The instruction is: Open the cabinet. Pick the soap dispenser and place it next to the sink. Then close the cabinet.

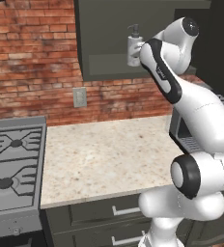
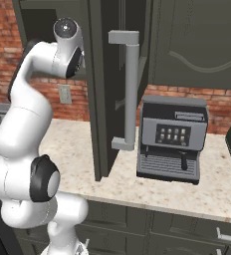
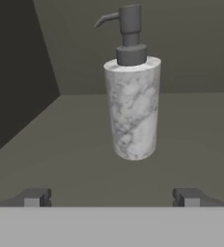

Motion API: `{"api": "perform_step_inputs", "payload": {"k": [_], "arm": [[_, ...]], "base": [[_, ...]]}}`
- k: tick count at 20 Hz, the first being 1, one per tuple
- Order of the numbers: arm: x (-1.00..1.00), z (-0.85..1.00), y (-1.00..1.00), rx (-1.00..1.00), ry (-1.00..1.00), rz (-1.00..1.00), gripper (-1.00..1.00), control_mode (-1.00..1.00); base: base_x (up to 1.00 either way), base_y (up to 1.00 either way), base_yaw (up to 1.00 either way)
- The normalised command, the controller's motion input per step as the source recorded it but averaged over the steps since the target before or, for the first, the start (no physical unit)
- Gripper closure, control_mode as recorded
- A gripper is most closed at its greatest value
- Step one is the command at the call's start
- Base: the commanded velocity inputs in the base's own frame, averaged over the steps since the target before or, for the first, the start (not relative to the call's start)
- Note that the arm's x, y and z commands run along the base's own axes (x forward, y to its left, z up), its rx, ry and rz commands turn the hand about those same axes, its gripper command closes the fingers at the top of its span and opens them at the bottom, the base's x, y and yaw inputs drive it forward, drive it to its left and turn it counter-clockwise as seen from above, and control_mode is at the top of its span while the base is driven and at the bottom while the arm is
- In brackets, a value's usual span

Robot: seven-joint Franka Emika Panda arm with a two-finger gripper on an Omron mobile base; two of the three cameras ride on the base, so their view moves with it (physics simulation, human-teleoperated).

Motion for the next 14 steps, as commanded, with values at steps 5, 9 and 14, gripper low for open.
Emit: {"api": "perform_step_inputs", "payload": {"k": [5, 9, 14], "arm": [[0.24, -0.06, 0.0, 0.0, 0.0, 0.0, -1.0, -1.0], [0.23, -0.14, 0.0, 0.0, 0.0, 0.0, -1.0, -1.0], [0.15, -0.04, 0.0, 0.0, 0.0, 0.0, -1.0, -1.0]], "base": [[0.0, 0.0, 0.0], [0.0, 0.0, 0.0], [0.0, 0.0, 0.0]]}}
